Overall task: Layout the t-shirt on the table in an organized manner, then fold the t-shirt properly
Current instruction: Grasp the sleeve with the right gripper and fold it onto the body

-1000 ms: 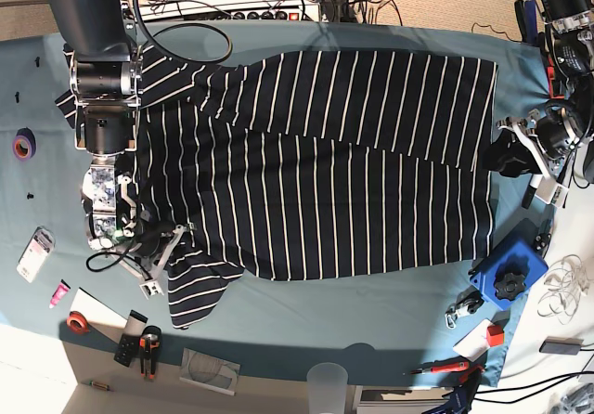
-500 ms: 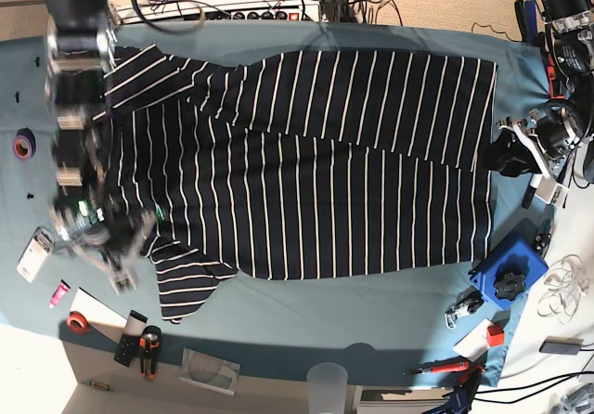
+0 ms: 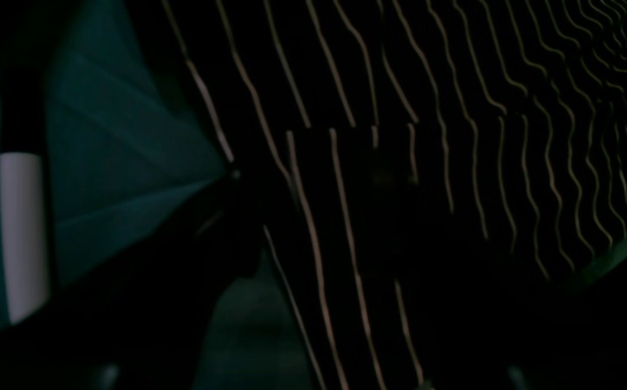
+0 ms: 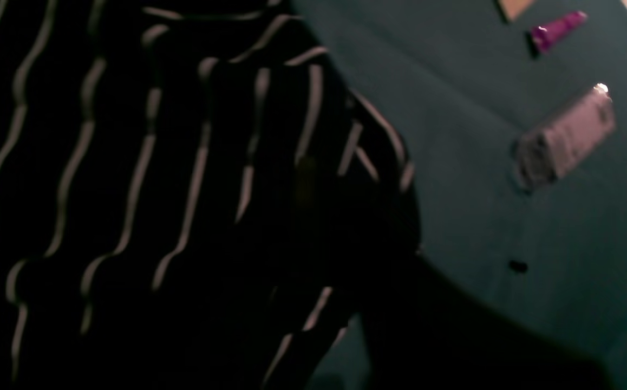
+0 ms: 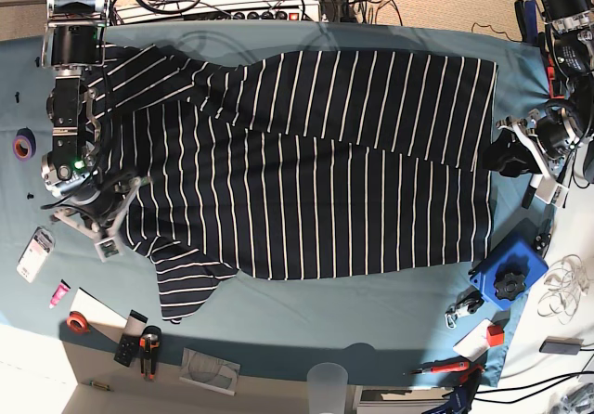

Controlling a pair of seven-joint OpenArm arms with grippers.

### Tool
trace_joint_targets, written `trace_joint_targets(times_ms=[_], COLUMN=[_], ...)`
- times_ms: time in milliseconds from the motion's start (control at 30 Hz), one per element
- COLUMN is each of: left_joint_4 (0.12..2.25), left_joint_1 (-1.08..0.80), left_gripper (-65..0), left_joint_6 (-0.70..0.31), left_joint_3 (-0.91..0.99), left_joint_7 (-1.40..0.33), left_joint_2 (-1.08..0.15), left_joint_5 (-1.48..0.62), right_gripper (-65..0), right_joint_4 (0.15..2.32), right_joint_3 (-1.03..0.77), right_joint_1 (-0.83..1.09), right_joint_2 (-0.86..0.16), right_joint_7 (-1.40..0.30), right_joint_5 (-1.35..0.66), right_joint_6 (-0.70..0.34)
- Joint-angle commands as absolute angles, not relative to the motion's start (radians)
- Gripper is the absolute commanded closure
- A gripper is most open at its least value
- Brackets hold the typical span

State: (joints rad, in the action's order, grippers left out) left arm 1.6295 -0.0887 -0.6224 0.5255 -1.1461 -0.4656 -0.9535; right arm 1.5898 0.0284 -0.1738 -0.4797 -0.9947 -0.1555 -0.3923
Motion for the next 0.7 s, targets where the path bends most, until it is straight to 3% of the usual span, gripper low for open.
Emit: trace_joint_targets(times_ms=[0,67,233,367,500,667], left_joint_4=[1.643,1.643,1.643,1.643,1.643,1.643], left_joint_1=[-0.077,-0.077,-0.077,-0.077,-0.078,-0.077], left_gripper=[-26.5,-26.5,-26.5,-26.5,-26.5,-26.5], left_joint_6=[-0.625,-0.625,-0.625,-0.626,-0.625,-0.625], left_joint_3=[0.532,0.532,0.532,0.532,0.532,0.532], left_joint_7=[-1.124,-1.124,-1.104,-1.083,-1.083,-1.082], left_joint_2=[-0.485,-0.485,-0.485,-0.484,-0.484,-0.484], left_joint_5=[-0.972,-0.972,-0.972,-0.972,-0.972,-0.972], right_gripper=[-16.2,-22.0,-22.0,-21.9,-21.9,-21.9], right_joint_4=[1.607,1.607,1.531,1.286,1.051,0.856], right_joint_3=[0.020,0.020,0.020,0.020,0.020,0.020], right_joint_1=[-0.197,-0.198,-0.241,-0.381,-0.510,-0.617], right_joint_2=[-0.496,-0.496,-0.483,-0.435,-0.381,-0.313], right_joint_7=[-0.986,-0.981,-0.808,-0.804,-0.737,-0.706], right_joint_5=[-0.149,-0.149,-0.149,-0.150,-0.149,-0.105], right_joint_6=[-0.388,-0.382,-0.320,-0.327,-0.416,-0.419])
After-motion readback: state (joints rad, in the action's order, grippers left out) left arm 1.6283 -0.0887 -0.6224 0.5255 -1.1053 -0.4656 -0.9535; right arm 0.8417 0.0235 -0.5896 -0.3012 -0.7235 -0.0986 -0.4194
